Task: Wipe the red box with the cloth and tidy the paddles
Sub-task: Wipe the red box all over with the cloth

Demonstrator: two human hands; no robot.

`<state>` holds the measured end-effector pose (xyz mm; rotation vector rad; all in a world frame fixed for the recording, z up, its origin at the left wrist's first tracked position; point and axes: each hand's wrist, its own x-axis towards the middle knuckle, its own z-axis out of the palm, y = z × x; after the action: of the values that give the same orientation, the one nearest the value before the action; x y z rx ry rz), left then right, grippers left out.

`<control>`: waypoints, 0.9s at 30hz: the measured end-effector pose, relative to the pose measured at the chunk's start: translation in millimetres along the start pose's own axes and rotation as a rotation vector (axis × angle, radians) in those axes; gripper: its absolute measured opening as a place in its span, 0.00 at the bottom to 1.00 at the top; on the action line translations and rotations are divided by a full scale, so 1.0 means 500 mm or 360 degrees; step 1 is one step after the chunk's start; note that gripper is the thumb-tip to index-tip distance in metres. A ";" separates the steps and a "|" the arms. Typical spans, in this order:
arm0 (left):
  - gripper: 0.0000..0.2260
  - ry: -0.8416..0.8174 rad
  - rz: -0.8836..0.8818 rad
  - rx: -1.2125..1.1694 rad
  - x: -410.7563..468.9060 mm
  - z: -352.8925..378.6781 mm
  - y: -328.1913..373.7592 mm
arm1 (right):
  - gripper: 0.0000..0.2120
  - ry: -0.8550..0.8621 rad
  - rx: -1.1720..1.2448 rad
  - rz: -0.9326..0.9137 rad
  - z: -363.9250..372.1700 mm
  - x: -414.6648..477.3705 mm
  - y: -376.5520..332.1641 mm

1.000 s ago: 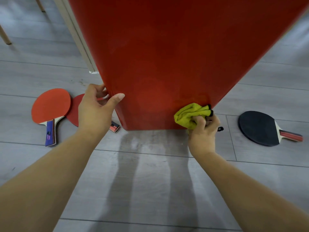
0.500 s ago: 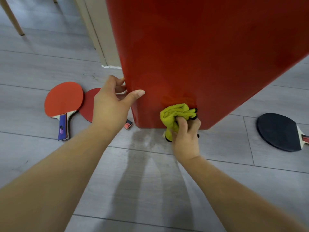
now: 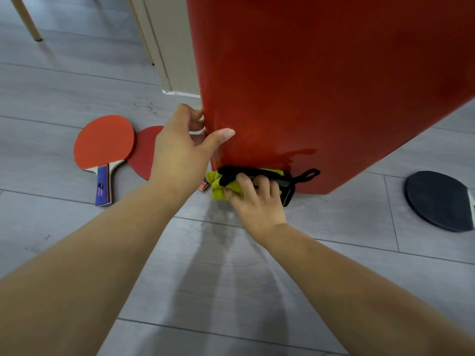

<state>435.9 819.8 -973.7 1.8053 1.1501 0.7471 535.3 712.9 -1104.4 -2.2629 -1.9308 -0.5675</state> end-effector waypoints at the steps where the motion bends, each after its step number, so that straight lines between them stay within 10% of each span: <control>1: 0.15 0.0015 -0.0004 -0.0010 -0.002 0.002 0.000 | 0.20 -0.0102 0.0017 0.0009 0.001 -0.001 0.006; 8: 0.14 0.0101 -0.0012 -0.0019 -0.013 0.010 0.004 | 0.33 -0.0321 -0.0179 -0.0016 -0.005 -0.038 0.077; 14: 0.14 0.0119 -0.0061 -0.0054 -0.021 0.021 0.000 | 0.16 0.0018 -0.0183 0.0120 -0.003 -0.102 0.179; 27: 0.14 0.0134 -0.0105 -0.0014 -0.023 0.030 -0.005 | 0.16 -0.0204 0.0424 0.1132 -0.001 -0.150 0.229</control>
<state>442.6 804.7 -983.1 1.7341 1.2532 0.7943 637.1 622.1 -1112.6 -2.5977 -1.0172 -0.0691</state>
